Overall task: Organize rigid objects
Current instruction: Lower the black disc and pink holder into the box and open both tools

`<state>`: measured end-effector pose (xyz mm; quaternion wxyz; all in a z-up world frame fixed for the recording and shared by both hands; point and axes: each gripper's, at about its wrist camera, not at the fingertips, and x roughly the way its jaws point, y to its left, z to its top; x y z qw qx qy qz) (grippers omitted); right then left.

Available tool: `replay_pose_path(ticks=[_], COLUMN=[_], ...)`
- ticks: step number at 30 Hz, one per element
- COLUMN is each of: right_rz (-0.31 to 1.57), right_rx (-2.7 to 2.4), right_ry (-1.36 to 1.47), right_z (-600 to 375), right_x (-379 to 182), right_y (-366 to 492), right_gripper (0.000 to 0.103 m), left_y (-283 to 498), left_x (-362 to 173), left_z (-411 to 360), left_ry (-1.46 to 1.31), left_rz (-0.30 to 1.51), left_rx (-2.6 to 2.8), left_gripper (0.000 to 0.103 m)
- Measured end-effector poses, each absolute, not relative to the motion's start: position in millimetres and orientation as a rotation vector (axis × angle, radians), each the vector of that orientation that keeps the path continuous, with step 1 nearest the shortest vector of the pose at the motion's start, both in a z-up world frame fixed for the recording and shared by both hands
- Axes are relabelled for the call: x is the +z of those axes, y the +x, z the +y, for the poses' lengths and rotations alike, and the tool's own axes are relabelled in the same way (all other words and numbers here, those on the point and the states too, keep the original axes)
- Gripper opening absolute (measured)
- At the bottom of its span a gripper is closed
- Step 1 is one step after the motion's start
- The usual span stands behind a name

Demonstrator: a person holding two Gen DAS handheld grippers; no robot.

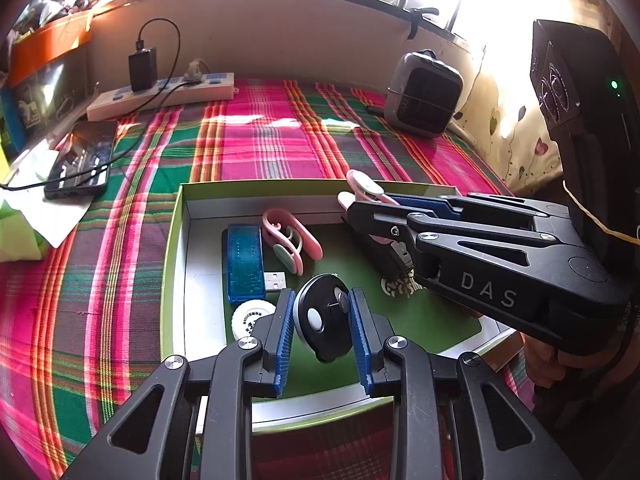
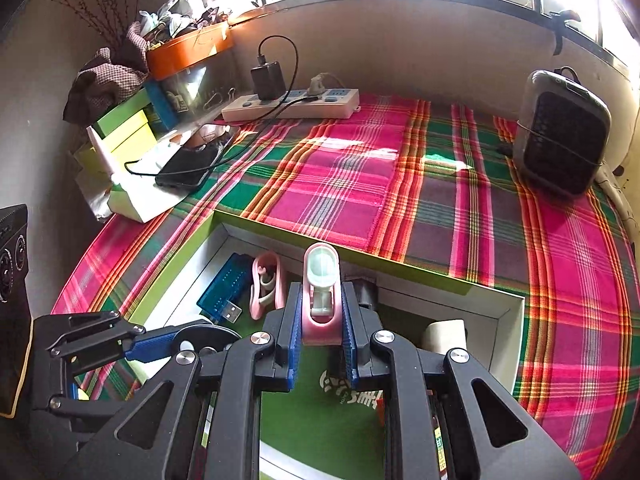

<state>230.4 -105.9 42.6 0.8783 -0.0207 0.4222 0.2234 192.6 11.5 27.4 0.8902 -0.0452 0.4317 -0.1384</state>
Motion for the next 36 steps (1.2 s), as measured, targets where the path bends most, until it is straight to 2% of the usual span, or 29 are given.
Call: replay_pose_path(ticks=[36], right_rz=[0.93], right_rx=[0.499], right_ry=[-0.089], right_z=[-84], right_x=[22], right_y=[250], right_gripper=[0.019], left_y=[200], left_x=[19], left_z=[10], left_ry=[-0.077], left_rz=[0.908], left_rx=[-0.281], left_gripper=[0.026])
